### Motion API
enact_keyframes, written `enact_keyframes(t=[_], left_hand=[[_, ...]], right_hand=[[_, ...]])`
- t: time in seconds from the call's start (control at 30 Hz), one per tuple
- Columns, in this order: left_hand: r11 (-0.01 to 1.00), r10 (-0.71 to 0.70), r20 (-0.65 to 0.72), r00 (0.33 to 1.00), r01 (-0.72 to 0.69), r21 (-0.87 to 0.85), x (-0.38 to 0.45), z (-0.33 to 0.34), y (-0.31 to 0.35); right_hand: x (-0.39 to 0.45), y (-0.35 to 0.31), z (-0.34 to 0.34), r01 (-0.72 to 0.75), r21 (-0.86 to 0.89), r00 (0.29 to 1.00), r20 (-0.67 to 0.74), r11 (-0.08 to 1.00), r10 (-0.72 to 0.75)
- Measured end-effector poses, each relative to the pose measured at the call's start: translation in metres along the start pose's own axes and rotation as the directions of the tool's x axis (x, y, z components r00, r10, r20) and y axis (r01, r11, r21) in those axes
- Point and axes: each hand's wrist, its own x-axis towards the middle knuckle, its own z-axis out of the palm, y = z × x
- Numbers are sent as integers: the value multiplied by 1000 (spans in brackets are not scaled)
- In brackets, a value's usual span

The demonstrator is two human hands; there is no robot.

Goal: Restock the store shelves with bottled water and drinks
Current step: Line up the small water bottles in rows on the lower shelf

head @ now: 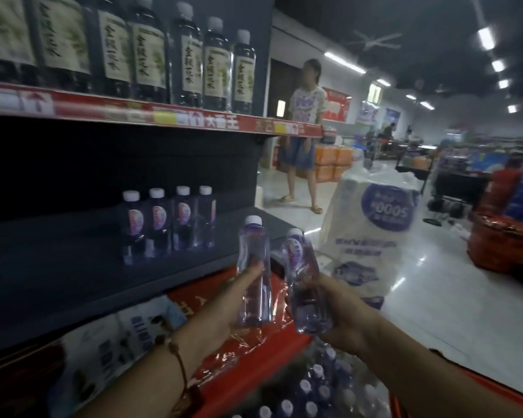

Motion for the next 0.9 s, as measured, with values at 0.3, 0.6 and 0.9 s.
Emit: enact_keyframes(t=[0.3,0.6,0.9], left_hand=[[996,15,-236,972,7,93,13,-64,11],[998,48,-431,901,-25,58,76,-77,27],[991,137,-591,795,-106,88,126,-79,-4]], right_hand=[[87,8,32,-69,36,995,78,997,66],[201,-20,24,176,-329,983,12,928,-182],[313,-33,33,319,-644,934,89,695,-346]])
